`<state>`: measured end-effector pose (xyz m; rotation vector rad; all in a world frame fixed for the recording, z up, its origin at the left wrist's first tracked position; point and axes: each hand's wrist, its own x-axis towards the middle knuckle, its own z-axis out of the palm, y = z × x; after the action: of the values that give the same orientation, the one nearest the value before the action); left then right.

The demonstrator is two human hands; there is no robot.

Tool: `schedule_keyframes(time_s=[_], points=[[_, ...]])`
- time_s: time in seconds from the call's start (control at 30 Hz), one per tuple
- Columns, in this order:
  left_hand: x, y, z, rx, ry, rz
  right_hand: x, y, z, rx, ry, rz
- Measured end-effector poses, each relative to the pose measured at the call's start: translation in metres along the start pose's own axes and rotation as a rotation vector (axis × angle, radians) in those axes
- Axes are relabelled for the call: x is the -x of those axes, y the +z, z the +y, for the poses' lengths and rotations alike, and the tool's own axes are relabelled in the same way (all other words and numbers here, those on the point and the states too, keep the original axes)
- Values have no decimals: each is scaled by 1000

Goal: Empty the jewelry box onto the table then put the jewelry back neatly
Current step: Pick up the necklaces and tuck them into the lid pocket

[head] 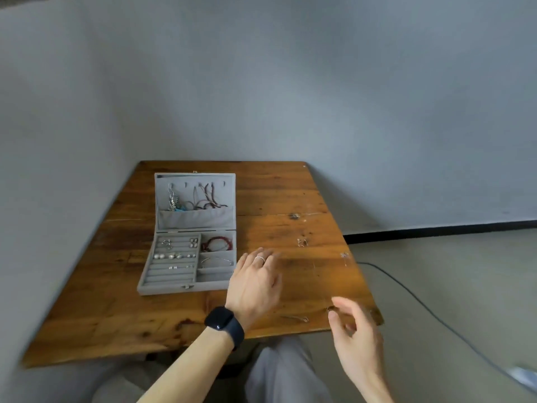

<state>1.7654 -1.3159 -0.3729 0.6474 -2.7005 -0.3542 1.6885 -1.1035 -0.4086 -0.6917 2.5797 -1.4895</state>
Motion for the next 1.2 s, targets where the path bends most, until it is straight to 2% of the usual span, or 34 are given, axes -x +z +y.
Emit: schedule_keyframes(time_s=[0.2,0.3,0.4,0.57,0.77,0.87,1.0,1.07,1.2], points=[[40,53,36,33,-53,-287,29,-35,58,-91,388,191],[47,67,39,10,-58,-337,13,-44,71,-142,577,148],[53,72,38,-38,-39,-326,-11,-43,70,-229,673,112],[55,72,35,-100,-8,-339,-36,-33,72,-229,738,126],[49,68,36,-73,-12,-341,-21,-36,82,-465,671,209],[44,59,39,-6,-38,-384,-10,-48,79,-499,659,237],[44,42,63,178,9,-251,-4,-72,67,-534,664,195],[44,38,87,415,-65,-370,-5,-86,57,-538,647,123],[41,41,133,1005,-463,-952,-8,-107,32,-487,559,-6]])
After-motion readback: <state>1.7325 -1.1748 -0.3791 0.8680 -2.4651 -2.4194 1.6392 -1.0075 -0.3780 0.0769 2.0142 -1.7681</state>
